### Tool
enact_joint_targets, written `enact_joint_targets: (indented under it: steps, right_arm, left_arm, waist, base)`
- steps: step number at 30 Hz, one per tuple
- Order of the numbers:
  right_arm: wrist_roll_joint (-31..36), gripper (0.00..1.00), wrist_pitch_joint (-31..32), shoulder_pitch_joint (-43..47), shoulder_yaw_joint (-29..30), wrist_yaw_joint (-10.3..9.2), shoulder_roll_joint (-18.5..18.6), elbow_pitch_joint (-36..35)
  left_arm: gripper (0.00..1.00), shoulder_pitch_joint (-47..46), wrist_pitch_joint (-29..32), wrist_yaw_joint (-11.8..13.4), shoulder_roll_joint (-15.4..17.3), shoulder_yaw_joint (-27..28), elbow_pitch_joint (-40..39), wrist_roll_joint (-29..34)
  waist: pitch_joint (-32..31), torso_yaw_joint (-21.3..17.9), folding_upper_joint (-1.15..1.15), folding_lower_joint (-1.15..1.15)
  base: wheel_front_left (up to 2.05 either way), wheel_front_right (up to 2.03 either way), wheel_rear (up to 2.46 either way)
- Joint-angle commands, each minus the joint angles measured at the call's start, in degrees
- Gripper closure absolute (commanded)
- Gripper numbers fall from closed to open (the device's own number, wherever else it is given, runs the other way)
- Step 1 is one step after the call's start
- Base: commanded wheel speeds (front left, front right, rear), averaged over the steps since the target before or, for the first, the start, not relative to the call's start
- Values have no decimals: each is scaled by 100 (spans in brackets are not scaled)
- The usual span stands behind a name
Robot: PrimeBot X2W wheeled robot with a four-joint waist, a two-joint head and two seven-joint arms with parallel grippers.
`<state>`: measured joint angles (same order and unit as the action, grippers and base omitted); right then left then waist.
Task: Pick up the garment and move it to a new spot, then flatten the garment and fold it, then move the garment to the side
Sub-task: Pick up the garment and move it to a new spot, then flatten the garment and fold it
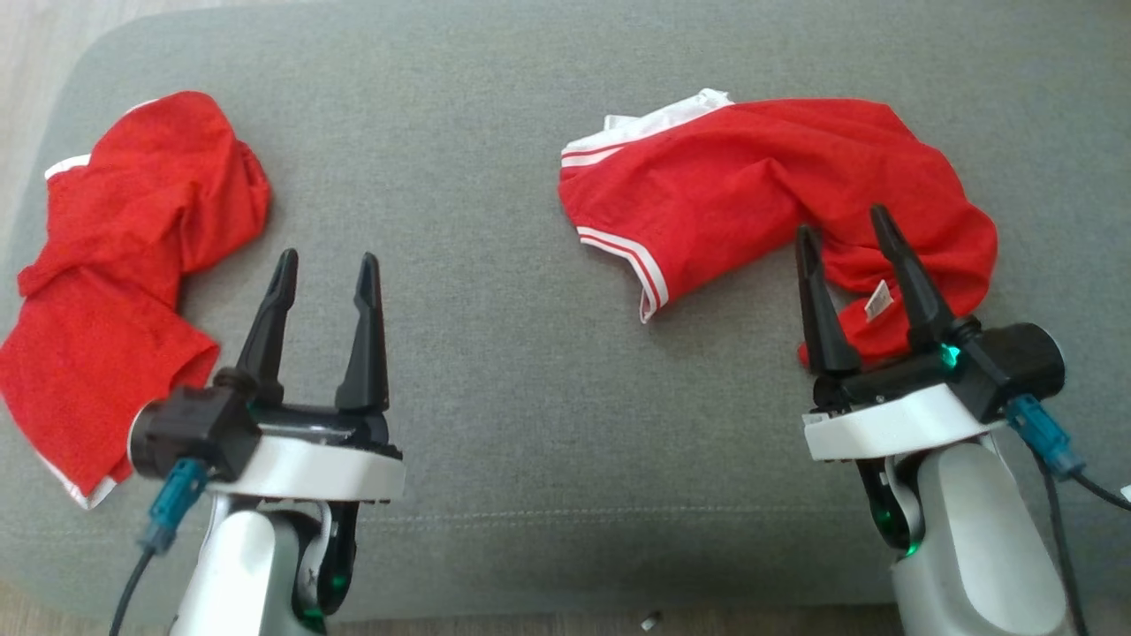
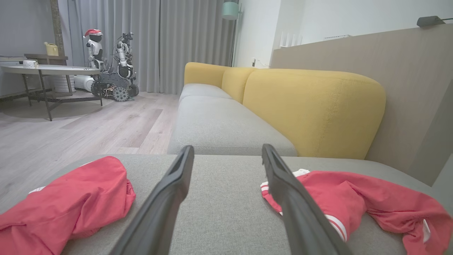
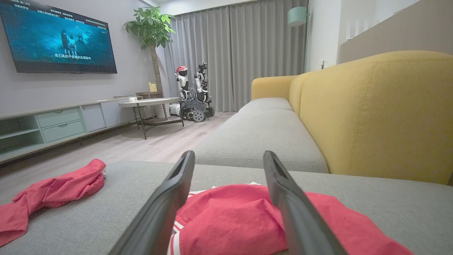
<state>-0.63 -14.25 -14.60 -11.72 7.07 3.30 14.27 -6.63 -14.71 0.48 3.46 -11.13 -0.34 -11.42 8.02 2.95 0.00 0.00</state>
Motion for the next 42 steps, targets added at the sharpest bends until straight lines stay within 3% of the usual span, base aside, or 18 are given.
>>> enact_joint_targets:
  steps: [1,9,18,27,35,36,37,38,42]
  right_arm:
    - [50,0,6,-28,-140,42,-4,-165]
    - [99,0,352,-25,-379,42,-8,117]
    - [570,0,928,-454,-262,42,-23,1081]
    - [898,0,909,-864,58,42,-40,1899]
    - [987,0,797,-1129,311,42,-41,2337]
    - [921,32,750,-1171,355,42,-41,2368]
    - [861,76,702,-1212,389,42,-41,2395]
    - [840,100,653,-1248,384,42,-41,2422]
    - [751,100,393,-1342,422,42,-42,2444]
  left_arm:
    - [0,-128,-29,-47,-1,211,-228,87]
    - [0,-92,-29,-166,-52,257,-172,162]
    - [0,-220,-29,-51,-56,-58,-91,-84]
    - [0,-326,-29,50,-57,-192,-63,-212]
    - [0,-392,-29,120,-57,-277,-63,-274]
    - [0,-399,-29,129,-57,-293,-64,-280]
    - [0,-407,-29,138,-57,-306,-65,-286]
    - [0,-413,-29,146,-57,-315,-64,-293]
    - [0,-411,-29,144,-57,-328,-14,-283]
  waist:
    - [-21,23,0,0]
    - [43,210,0,0]
    - [451,696,0,0]
    - [678,1141,0,0]
    - [765,1277,0,0]
    - [777,1283,0,0]
    - [784,1285,0,0]
    - [784,1283,0,0]
    - [701,1225,0,0]
  base:
    - [0,0,0]
    - [0,0,0]
    - [0,0,0]
    - [0,0,0]
    - [0,0,0]
    - [0,0,0]
    - [0,0,0]
    - [0,0,0]
    - [0,0,0]
